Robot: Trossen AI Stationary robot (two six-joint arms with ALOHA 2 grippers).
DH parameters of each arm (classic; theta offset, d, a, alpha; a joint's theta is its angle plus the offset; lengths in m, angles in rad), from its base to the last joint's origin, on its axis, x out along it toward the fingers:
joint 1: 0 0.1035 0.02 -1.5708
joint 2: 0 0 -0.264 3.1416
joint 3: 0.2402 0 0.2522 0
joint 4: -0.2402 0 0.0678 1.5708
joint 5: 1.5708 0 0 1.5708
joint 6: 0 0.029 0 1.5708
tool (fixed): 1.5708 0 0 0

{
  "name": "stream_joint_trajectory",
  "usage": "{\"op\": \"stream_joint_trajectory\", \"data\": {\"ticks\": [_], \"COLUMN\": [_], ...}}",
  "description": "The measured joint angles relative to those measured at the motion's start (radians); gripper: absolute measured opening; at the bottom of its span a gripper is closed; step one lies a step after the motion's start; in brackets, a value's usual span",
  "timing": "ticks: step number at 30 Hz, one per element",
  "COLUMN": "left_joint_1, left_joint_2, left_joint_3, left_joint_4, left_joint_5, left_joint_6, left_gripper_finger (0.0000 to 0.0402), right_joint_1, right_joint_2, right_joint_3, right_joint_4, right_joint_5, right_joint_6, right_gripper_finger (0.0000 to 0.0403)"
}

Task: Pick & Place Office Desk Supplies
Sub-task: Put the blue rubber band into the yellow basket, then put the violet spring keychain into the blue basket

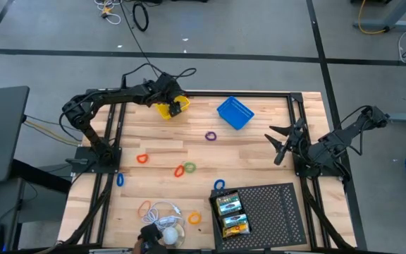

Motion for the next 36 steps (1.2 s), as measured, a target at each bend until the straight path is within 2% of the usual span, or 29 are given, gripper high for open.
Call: {"op": "stream_joint_trajectory", "data": {"ticks": [4, 9, 15, 17, 21, 23, 27, 31, 36], "left_joint_1": [-0.025, -0.053, -0.087, -0.116, -0.189, -0.230, -0.314, -0.391, -0.462], "left_joint_2": [0.000, 0.000, 0.000, 0.000, 0.000, 0.000, 0.035, 0.128, 0.257], "left_joint_3": [0.007, 0.008, 0.035, 0.057, 0.091, 0.098, 0.107, 0.131, 0.211], "left_joint_4": [-0.002, -0.032, -0.042, -0.045, -0.058, -0.058, -0.060, -0.065, -0.082], "left_joint_5": [0.006, 0.004, -0.077, 0.001, 0.296, 0.363, 0.307, 0.265, 0.140], "left_joint_6": [-0.032, -0.032, -0.043, -0.028, 0.017, 0.021, 0.016, 0.045, 0.133], "left_gripper_finger": [0.0270, 0.0286, 0.0304, 0.0302, 0.0292, 0.0286, 0.0275, 0.0268, 0.0265], "right_joint_1": [0.000, 0.000, 0.000, 0.000, 0.000, 0.000, 0.000, 0.000, 0.000], "right_joint_2": [0.000, 0.000, 0.000, 0.000, -0.001, -0.001, -0.001, -0.001, -0.001], "right_joint_3": [0.000, 0.000, 0.000, 0.000, 0.000, 0.000, 0.000, 0.000, 0.000], "right_joint_4": [-0.014, -0.029, -0.034, -0.038, -0.039, -0.039, -0.045, -0.071, -0.084], "right_joint_5": [-0.001, -0.002, -0.002, 0.005, 0.019, 0.019, 0.020, 0.033, 0.046], "right_joint_6": [-0.002, -0.008, -0.008, -0.008, -0.008, -0.008, -0.008, -0.009, -0.009], "right_gripper_finger": [0.0176, 0.0176, 0.0176, 0.0176, 0.0176, 0.0176, 0.0176, 0.0176, 0.0176]}}
